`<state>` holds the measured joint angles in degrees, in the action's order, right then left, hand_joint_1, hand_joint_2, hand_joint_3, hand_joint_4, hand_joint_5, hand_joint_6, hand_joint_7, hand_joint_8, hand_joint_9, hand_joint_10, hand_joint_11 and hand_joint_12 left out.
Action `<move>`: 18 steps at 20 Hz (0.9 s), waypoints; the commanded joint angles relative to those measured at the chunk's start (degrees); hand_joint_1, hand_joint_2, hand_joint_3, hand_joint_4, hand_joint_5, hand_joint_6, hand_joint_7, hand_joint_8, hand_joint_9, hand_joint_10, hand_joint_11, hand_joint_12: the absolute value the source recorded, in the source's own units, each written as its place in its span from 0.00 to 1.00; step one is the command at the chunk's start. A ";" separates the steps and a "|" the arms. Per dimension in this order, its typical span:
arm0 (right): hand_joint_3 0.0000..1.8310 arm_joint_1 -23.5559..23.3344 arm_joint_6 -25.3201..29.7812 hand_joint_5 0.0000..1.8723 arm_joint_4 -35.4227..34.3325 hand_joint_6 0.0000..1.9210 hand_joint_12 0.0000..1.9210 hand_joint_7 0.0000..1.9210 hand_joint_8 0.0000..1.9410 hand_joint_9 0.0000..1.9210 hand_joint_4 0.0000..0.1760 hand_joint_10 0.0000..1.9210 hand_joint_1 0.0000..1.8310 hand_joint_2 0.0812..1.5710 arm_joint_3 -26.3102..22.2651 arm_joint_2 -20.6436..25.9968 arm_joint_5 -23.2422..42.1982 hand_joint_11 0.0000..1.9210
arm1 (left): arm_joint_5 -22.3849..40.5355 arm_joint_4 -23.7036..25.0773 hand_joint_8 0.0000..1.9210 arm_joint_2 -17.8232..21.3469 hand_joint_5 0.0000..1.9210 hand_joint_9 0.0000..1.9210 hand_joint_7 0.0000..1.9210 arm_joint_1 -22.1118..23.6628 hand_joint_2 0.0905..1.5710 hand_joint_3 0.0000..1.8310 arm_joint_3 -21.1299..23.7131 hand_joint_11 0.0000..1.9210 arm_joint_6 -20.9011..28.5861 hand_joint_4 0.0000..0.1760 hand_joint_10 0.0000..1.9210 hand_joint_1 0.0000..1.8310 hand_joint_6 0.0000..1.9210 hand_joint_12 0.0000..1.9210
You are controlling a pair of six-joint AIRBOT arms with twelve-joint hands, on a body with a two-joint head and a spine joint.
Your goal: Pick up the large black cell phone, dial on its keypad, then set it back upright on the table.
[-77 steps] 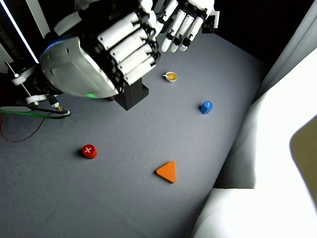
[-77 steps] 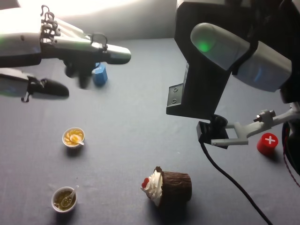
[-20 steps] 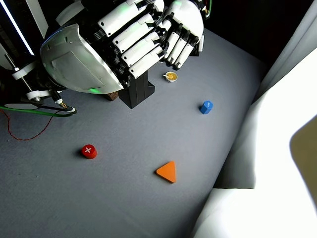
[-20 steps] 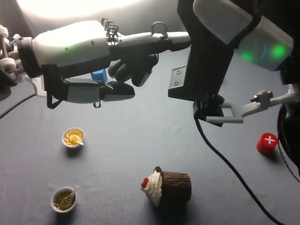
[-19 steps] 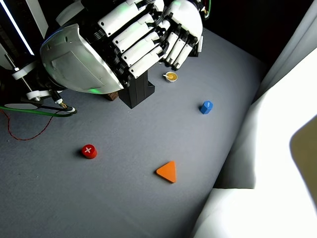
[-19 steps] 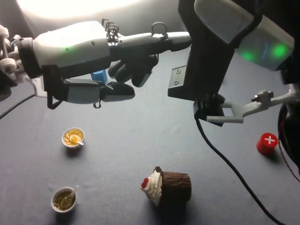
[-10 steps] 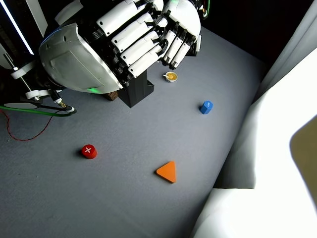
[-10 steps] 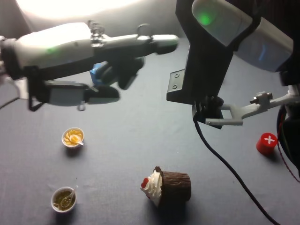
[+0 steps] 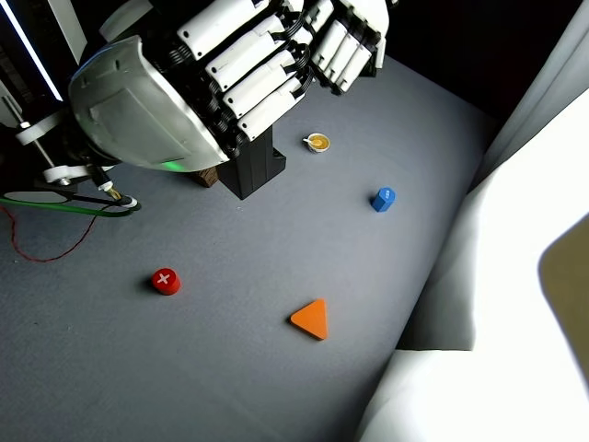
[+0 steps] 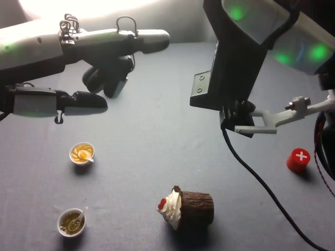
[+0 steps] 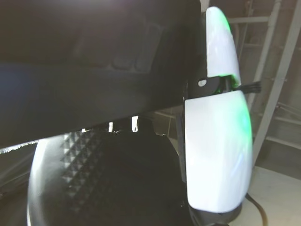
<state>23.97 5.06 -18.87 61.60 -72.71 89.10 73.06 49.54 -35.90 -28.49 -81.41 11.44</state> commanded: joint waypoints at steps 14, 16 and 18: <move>0.00 2.26 3.28 0.47 -1.11 0.53 0.79 0.46 0.57 0.43 0.00 0.74 0.75 0.72 4.58 -0.77 9.56 0.38 | 6.92 11.61 0.31 -1.14 0.22 0.29 0.32 7.90 0.77 0.00 1.85 0.23 3.76 0.00 0.54 0.22 0.00 0.76; 0.00 2.68 3.80 0.48 -1.13 0.51 0.78 0.47 0.56 0.43 0.00 0.73 0.75 0.72 4.62 -0.92 9.97 0.39 | 6.52 12.22 0.07 -1.17 0.21 0.30 0.33 7.90 0.78 0.00 1.92 0.19 3.70 0.00 0.25 0.14 0.00 0.61; 0.00 2.97 4.07 0.47 -1.12 0.53 0.79 0.46 0.59 0.42 0.00 0.75 0.75 0.72 4.73 -1.14 10.12 0.37 | 5.85 12.93 0.00 -1.18 0.21 0.27 0.27 7.90 0.78 0.00 1.90 0.13 6.15 0.01 0.06 0.05 0.00 0.51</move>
<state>27.09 7.86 -22.39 66.39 -74.48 92.62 75.31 67.77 -37.04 -22.26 -79.85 17.89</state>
